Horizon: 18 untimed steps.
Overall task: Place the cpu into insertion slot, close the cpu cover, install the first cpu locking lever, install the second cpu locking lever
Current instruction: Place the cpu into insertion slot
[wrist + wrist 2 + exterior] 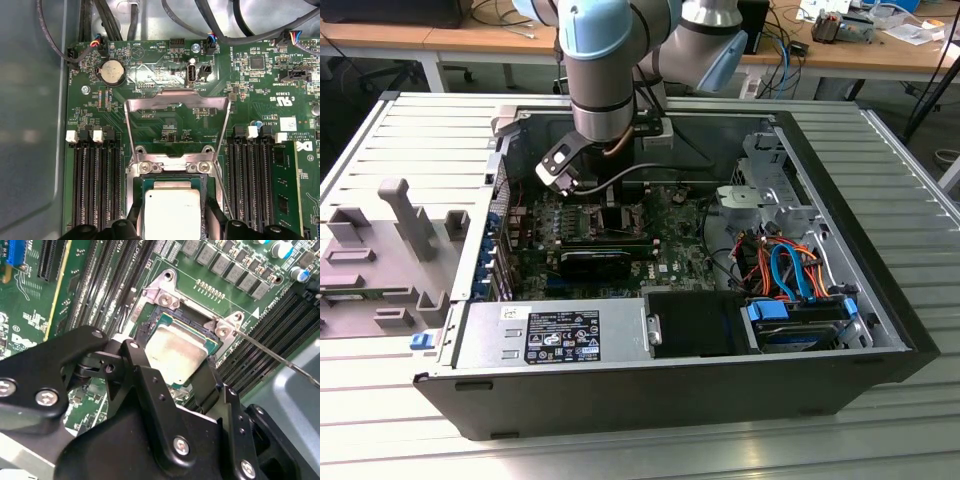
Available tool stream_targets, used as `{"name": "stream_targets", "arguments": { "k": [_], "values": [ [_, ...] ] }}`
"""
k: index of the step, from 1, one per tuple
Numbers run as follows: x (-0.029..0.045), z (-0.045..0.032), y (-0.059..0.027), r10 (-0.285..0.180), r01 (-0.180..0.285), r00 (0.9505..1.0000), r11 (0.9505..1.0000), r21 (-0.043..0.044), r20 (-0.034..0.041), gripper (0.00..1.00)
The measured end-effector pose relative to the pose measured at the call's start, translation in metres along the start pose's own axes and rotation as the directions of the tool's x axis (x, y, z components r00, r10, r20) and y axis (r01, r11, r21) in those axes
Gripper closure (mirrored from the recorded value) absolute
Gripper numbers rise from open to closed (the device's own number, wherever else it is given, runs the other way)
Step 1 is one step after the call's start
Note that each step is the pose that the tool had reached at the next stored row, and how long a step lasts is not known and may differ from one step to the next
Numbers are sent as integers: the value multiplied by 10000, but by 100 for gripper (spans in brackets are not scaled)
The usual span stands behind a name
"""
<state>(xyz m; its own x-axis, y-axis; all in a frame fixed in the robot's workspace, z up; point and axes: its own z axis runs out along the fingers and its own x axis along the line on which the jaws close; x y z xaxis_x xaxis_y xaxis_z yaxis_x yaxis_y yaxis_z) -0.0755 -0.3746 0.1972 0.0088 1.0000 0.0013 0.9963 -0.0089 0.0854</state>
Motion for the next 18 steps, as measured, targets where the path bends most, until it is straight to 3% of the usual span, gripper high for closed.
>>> {"name": "stream_targets", "arguments": {
  "k": [6, 8, 10, 13, 14, 15, 18],
  "values": [
    [-20, -3, 0, -1, 1, 10000, 10000, 1, 14, 39],
    [-20, -55, 5, 0, 0, 10000, 10000, 0, 13, 39],
    [-20, -169, 15, 0, 0, 10000, 10000, 0, 11, 39],
    [-20, -180, 18, -1, 1, 10000, 10000, 7, -4, 39],
    [-20, -180, 19, 4, -4, 10000, 10000, 25, -52, 39],
    [-19, -177, 21, 12, -12, 9999, 10000, 54, -142, 40],
    [-11, -169, 59, 17, -14, 9999, 9999, 150, -161, 65]
  ]
}}
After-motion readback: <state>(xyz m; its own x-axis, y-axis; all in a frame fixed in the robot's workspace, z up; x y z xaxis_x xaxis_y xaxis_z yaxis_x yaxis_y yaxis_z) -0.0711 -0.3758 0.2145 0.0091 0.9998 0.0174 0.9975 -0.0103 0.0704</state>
